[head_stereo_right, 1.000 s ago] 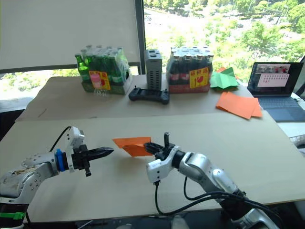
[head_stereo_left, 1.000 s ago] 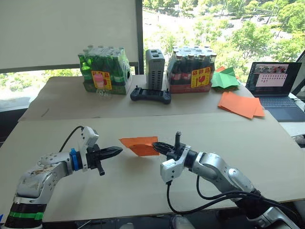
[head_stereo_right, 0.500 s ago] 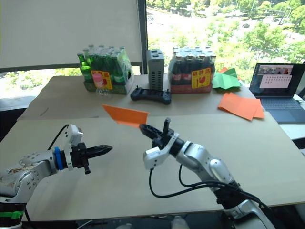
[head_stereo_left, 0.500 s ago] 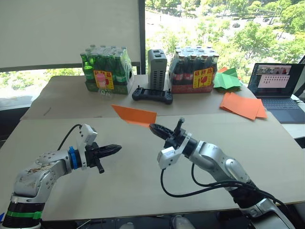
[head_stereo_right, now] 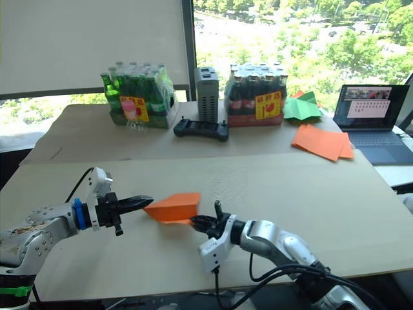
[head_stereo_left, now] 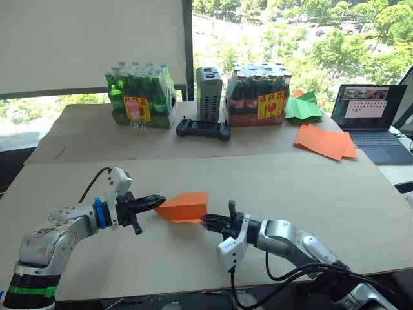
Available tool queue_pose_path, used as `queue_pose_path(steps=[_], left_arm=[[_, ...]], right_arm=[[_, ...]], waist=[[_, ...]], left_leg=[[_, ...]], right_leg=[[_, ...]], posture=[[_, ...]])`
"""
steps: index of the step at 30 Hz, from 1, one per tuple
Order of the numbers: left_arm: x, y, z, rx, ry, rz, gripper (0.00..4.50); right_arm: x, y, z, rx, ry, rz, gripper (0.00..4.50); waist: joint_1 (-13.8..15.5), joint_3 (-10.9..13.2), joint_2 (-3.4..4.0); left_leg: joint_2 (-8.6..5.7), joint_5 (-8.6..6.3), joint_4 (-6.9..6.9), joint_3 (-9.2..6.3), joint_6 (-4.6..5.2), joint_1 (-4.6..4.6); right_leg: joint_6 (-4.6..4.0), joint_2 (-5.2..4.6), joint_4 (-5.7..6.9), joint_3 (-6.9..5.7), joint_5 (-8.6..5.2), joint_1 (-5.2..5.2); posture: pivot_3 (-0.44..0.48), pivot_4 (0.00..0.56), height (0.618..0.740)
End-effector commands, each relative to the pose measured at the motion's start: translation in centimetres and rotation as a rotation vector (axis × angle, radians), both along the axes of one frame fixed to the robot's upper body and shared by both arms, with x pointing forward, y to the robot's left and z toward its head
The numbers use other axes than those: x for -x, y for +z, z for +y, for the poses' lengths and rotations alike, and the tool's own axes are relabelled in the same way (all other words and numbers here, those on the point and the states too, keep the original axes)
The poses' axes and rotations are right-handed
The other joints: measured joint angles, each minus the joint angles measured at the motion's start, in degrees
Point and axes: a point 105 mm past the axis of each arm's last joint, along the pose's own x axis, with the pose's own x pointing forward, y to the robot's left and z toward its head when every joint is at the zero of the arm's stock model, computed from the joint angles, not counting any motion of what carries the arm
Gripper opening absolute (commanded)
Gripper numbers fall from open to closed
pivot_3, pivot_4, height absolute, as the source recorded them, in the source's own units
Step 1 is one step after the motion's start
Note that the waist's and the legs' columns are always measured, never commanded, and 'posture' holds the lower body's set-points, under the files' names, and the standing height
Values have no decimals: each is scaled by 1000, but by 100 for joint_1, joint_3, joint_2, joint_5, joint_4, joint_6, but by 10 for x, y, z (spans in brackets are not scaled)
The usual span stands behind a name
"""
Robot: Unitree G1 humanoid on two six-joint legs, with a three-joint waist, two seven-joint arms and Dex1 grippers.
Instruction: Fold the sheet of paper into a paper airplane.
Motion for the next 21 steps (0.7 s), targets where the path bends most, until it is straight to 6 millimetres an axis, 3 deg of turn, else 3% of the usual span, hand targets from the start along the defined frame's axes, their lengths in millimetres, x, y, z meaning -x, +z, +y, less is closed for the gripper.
queue_pose_path(steps=[1, 3, 9, 13, 14, 19, 21], left_arm=[[3, 8, -3, -10, -23, -30, 0], [2, 7, -4, -13, -28, -28, 0], [1, 6, -5, -19, -40, -24, 0], [1, 5, -7, -18, -48, -22, 0], [1, 5, -8, -18, -49, -22, 0], [1, 5, -7, -18, -47, -23, 0], [2, 5, -7, -19, -46, -23, 0]], right_arm=[[5, -2, -2, 3, 5, 73, 1987], [5, 3, -6, -19, -22, 125, 2666], [12, 49, 2, -283, -87, 496, 2666], [-2, 54, 9, -413, -222, 791, 2666], [-3, 49, 11, -417, -257, 869, 2155], [-2, 33, 17, -369, -329, 1002, 466], [-5, 27, 18, -360, -357, 1004, 54]], waist=[[2, 0, 0], [7, 0, 0], [8, 0, -1], [11, 0, 0], [16, 0, 0], [58, 0, 0], [46, 0, 0]], left_leg=[[0, 0, 0, -1, 0, 0], [0, 0, 0, 0, 0, 0], [2, 0, 2, -3, 0, 0], [10, 0, 4, -7, 1, 3], [10, 0, 4, -7, 0, 3], [8, 0, 3, -9, 0, 0], [7, -1, 2, -8, 0, 0]], right_leg=[[0, 0, 0, 0, 0, 0], [0, 0, 0, 0, 0, 0], [0, 1, 0, -1, 0, 4], [-4, 9, 5, -1, 2, 2], [-4, 10, 7, -1, 3, 2], [-6, 9, 6, -4, 3, -3], [-6, 7, 6, -4, 3, -5]], posture=[[0, 150, 723], [0, 150, 723], [0, 150, 723], [0, 150, 723], [0, 150, 723], [0, 150, 723], [0, 150, 723]])
